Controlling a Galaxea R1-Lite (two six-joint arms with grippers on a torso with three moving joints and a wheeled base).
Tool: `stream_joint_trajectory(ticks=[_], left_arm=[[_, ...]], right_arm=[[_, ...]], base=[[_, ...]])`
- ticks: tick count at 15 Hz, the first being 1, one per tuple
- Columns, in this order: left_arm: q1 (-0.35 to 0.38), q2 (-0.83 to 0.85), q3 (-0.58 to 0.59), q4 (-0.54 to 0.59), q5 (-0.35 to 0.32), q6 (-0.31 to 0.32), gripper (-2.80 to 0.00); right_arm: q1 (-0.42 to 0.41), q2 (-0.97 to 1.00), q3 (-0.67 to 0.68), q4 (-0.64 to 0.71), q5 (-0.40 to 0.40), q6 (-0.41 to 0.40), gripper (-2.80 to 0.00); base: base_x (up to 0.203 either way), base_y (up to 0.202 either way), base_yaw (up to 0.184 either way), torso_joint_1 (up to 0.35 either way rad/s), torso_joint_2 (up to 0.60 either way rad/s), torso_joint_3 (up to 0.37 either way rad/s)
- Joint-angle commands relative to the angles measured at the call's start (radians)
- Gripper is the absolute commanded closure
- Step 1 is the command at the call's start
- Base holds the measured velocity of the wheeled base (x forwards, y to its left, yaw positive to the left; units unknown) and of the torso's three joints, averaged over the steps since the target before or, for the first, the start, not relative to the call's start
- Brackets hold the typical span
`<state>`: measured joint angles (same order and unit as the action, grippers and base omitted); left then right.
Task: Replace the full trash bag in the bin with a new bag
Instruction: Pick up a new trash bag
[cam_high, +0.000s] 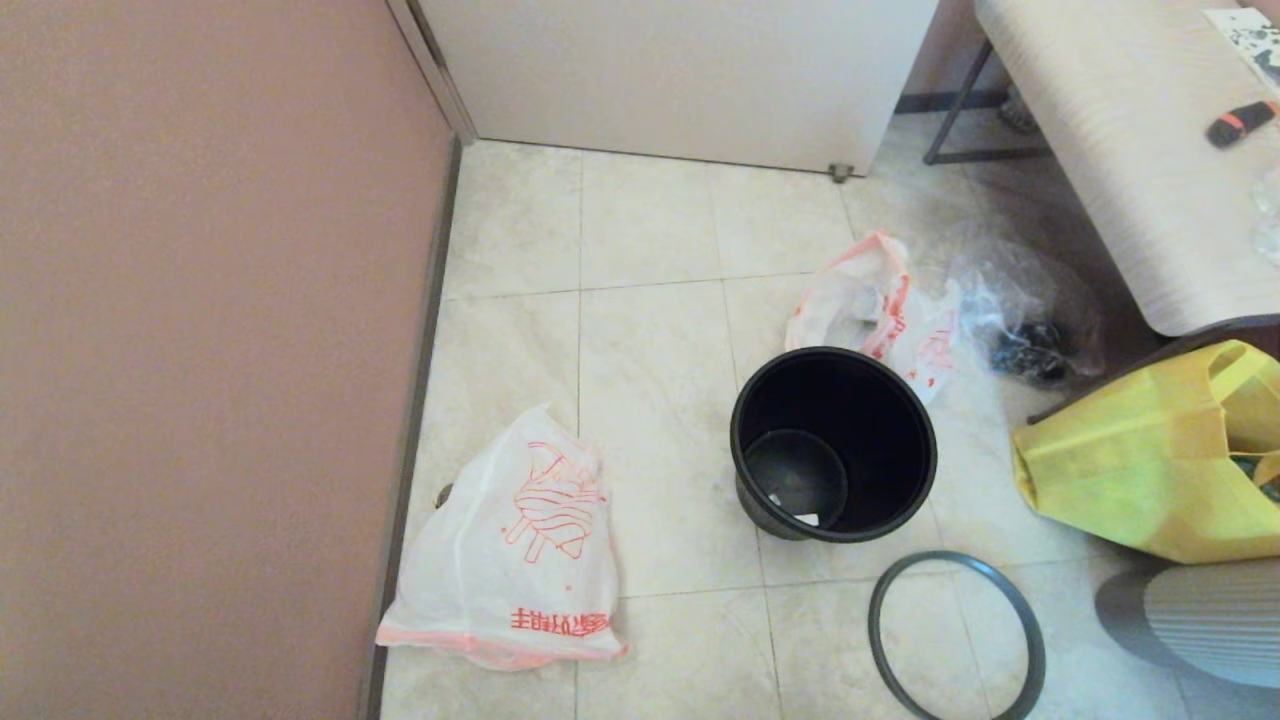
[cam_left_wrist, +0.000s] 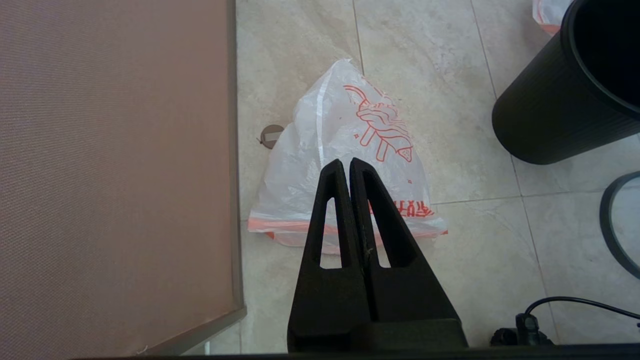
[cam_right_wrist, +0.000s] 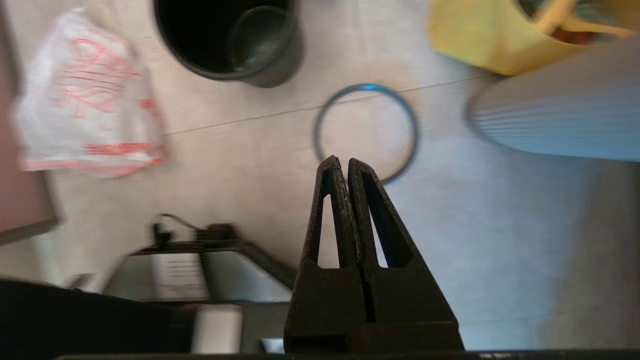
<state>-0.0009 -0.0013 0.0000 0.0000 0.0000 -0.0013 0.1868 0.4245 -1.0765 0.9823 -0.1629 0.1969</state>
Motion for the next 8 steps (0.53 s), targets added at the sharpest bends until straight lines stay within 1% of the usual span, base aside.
stream_joint_trajectory(ticks=[1, 2, 3, 4, 5, 8], left_arm=[[-0.001, 0.001, 0.0, 0.0, 0.0, 0.0, 0.0], [-0.001, 0.001, 0.0, 0.0, 0.0, 0.0, 0.0], [-0.001, 0.001, 0.0, 0.0, 0.0, 0.0, 0.0], [0.0, 0.001, 0.0, 0.0, 0.0, 0.0, 0.0], [0.001, 0.001, 0.0, 0.0, 0.0, 0.0, 0.0], [0.001, 0.001, 0.0, 0.0, 0.0, 0.0, 0.0]], right_arm=[[-0.015, -0.144, 0.076, 0.003, -0.059, -0.004, 0.0], [-0.033, -0.144, 0.1, -0.001, -0.099, 0.021, 0.0], [-0.04, -0.144, 0.106, -0.006, -0.102, 0.037, 0.0], [-0.064, -0.144, 0.119, -0.026, -0.101, 0.04, 0.0], [-0.109, -0.147, 0.156, -0.061, -0.092, 0.041, 0.0], [-0.156, -0.214, 0.341, -0.177, -0.035, 0.018, 0.0]], base=[[0.0, 0.0, 0.0, 0.0, 0.0, 0.0], [0.0, 0.0, 0.0, 0.0, 0.0, 0.0], [0.0, 0.0, 0.0, 0.0, 0.0, 0.0], [0.0, 0.0, 0.0, 0.0, 0.0, 0.0], [0.0, 0.0, 0.0, 0.0, 0.0, 0.0], [0.0, 0.0, 0.0, 0.0, 0.0, 0.0]])
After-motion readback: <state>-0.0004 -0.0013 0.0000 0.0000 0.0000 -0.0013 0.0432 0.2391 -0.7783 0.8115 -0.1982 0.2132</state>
